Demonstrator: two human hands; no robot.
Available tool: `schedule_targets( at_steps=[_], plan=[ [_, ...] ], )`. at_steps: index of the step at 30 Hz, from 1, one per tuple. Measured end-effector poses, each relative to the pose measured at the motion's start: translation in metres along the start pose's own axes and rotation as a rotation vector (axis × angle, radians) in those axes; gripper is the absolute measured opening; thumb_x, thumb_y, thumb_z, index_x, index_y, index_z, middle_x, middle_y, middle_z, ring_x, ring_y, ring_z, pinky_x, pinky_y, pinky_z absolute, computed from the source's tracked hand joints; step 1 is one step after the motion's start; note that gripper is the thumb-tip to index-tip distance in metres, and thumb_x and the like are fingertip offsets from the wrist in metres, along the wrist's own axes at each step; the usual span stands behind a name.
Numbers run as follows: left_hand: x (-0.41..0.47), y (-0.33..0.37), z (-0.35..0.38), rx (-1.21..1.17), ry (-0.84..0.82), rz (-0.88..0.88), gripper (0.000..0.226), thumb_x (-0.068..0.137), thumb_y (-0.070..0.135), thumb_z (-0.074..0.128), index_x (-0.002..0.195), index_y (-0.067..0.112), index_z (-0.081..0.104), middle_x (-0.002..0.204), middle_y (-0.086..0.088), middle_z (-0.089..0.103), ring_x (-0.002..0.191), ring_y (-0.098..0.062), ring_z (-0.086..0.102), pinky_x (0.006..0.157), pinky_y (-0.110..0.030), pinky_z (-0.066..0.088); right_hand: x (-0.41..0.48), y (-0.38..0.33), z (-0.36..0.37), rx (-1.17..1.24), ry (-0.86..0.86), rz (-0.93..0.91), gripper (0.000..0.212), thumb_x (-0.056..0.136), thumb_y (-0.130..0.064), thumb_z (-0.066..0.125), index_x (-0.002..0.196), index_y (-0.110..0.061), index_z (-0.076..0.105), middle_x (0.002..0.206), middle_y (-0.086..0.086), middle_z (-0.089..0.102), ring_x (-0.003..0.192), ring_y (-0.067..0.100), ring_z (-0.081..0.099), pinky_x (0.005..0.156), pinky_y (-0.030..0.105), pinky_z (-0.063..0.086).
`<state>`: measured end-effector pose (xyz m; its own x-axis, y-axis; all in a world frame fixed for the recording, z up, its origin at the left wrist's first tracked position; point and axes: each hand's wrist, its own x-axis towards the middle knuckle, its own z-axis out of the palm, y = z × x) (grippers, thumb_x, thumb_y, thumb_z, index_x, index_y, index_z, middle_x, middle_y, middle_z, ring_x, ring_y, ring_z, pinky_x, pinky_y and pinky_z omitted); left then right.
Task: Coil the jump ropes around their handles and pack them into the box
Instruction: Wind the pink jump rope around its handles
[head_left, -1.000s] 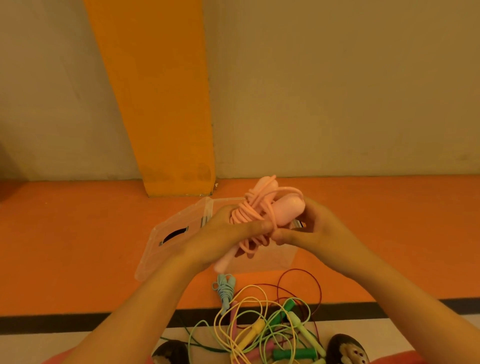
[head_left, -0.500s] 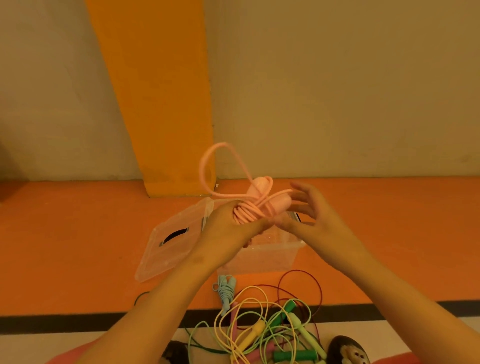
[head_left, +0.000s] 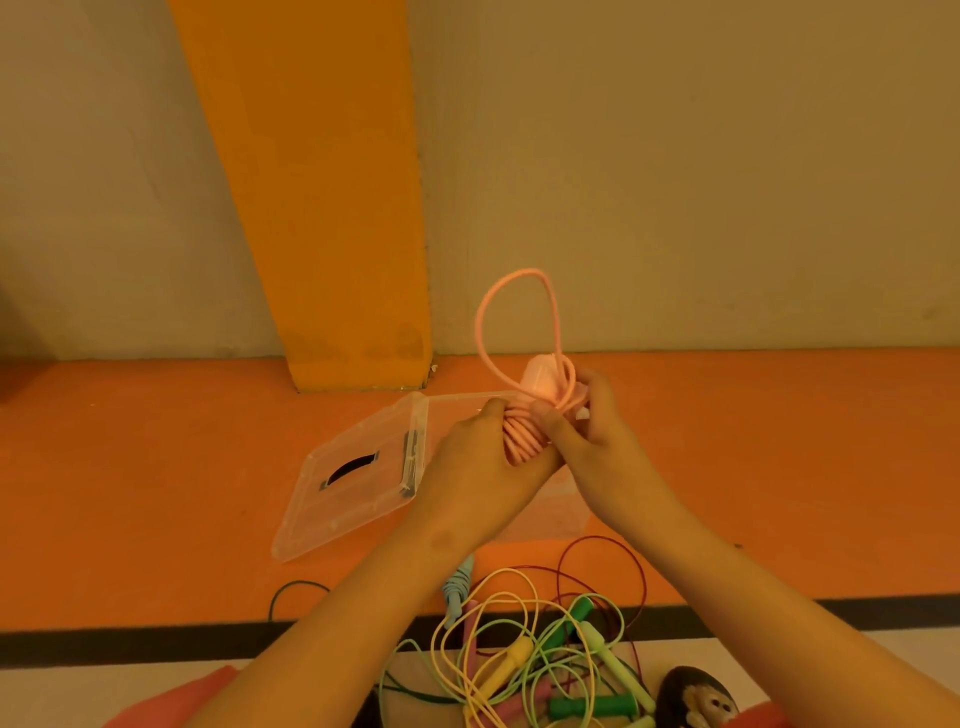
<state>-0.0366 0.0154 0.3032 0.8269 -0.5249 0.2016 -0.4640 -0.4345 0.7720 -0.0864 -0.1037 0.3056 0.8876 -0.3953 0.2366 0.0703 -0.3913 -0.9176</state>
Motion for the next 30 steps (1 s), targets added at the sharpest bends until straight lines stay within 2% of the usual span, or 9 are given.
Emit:
schedule_targets(
  at_steps=[2, 5, 8, 11, 15, 22, 24, 26, 30],
  plan=[
    [0.001, -0.002, -0.004, -0.183, -0.089, 0.011, 0.033, 0.086, 0.043, 0.061, 0.116, 0.029, 0.055, 0.095, 0.012, 0.066, 0.081, -0.001, 0.064, 0.071, -0.022, 0.053, 0.002, -0.001, -0.005, 0.048, 0.014, -0.012, 0.029, 0.09, -0.028, 0.059, 0.117, -0.029, 0.047, 0.111, 0.002, 0.061, 0.099, 0.017, 0.062, 0.08, 0.034, 0.055],
    [0.003, -0.001, -0.014, -0.539, -0.185, -0.028, 0.019, 0.098, 0.019, 0.049, 0.111, 0.018, 0.063, 0.097, 0.007, 0.069, 0.086, -0.001, 0.066, 0.073, -0.014, 0.051, 0.003, -0.003, -0.012, 0.129, 0.0, -0.026, 0.017, 0.093, -0.024, 0.055, 0.108, -0.031, 0.05, 0.1, -0.003, 0.061, 0.093, 0.018, 0.064, 0.078, 0.038, 0.057],
    [0.004, -0.005, -0.016, -0.74, -0.185, -0.09, 0.021, 0.095, 0.024, 0.049, 0.104, 0.017, 0.066, 0.097, -0.002, 0.072, 0.093, -0.016, 0.067, 0.08, -0.024, 0.054, 0.002, -0.003, -0.017, 0.184, -0.017, -0.054, 0.016, 0.095, -0.02, 0.053, 0.111, -0.021, 0.051, 0.094, -0.009, 0.061, 0.085, 0.008, 0.063, 0.074, 0.031, 0.055],
    [0.002, -0.004, -0.013, -0.91, -0.23, -0.145, 0.032, 0.087, 0.034, 0.051, 0.107, 0.015, 0.066, 0.102, -0.01, 0.071, 0.096, -0.022, 0.068, 0.084, -0.031, 0.054, -0.001, -0.005, -0.016, 0.224, -0.033, -0.098, 0.019, 0.09, -0.022, 0.057, 0.109, -0.024, 0.051, 0.094, -0.01, 0.061, 0.083, 0.003, 0.062, 0.072, 0.023, 0.052],
    [0.0, -0.001, -0.014, -1.034, -0.262, -0.191, 0.029, 0.087, 0.036, 0.05, 0.101, 0.02, 0.07, 0.102, -0.008, 0.072, 0.095, -0.017, 0.068, 0.08, -0.027, 0.054, -0.004, -0.008, -0.013, 0.259, -0.03, -0.13, 0.028, 0.079, -0.038, 0.057, 0.106, -0.028, 0.051, 0.099, -0.005, 0.059, 0.083, 0.002, 0.06, 0.07, 0.024, 0.052],
    [-0.005, 0.004, -0.016, -1.063, -0.381, -0.208, 0.039, 0.084, 0.037, 0.051, 0.114, 0.013, 0.061, 0.112, -0.017, 0.068, 0.102, -0.029, 0.067, 0.09, -0.041, 0.055, -0.003, -0.006, -0.016, 0.317, -0.115, -0.089, 0.028, 0.09, -0.021, 0.055, 0.117, -0.018, 0.049, 0.097, 0.003, 0.061, 0.077, 0.002, 0.062, 0.061, 0.019, 0.05],
    [-0.007, 0.007, -0.014, -1.068, -0.404, -0.203, 0.037, 0.083, 0.033, 0.052, 0.114, 0.013, 0.06, 0.11, -0.015, 0.069, 0.098, -0.03, 0.068, 0.088, -0.041, 0.056, -0.003, -0.004, -0.013, 0.242, -0.113, -0.114, 0.028, 0.089, -0.037, 0.06, 0.114, -0.032, 0.051, 0.102, 0.004, 0.06, 0.086, 0.008, 0.062, 0.067, 0.027, 0.053],
    [-0.008, 0.008, -0.011, -1.093, -0.355, -0.186, 0.03, 0.081, 0.03, 0.056, 0.107, 0.017, 0.064, 0.103, -0.012, 0.071, 0.091, -0.027, 0.069, 0.085, -0.04, 0.057, -0.001, -0.001, -0.013, 0.073, -0.07, -0.15, 0.038, 0.08, -0.057, 0.058, 0.115, -0.046, 0.049, 0.115, -0.003, 0.057, 0.104, 0.016, 0.057, 0.084, 0.034, 0.052],
    [-0.003, 0.005, -0.012, -1.086, -0.243, -0.178, 0.019, 0.079, 0.022, 0.062, 0.096, 0.016, 0.067, 0.093, -0.011, 0.071, 0.082, -0.025, 0.069, 0.079, -0.036, 0.058, 0.003, -0.001, -0.019, -0.201, 0.11, -0.344, 0.056, 0.079, -0.053, 0.051, 0.132, -0.043, 0.036, 0.142, -0.004, 0.04, 0.131, 0.015, 0.035, 0.105, 0.03, 0.032]
  ],
)
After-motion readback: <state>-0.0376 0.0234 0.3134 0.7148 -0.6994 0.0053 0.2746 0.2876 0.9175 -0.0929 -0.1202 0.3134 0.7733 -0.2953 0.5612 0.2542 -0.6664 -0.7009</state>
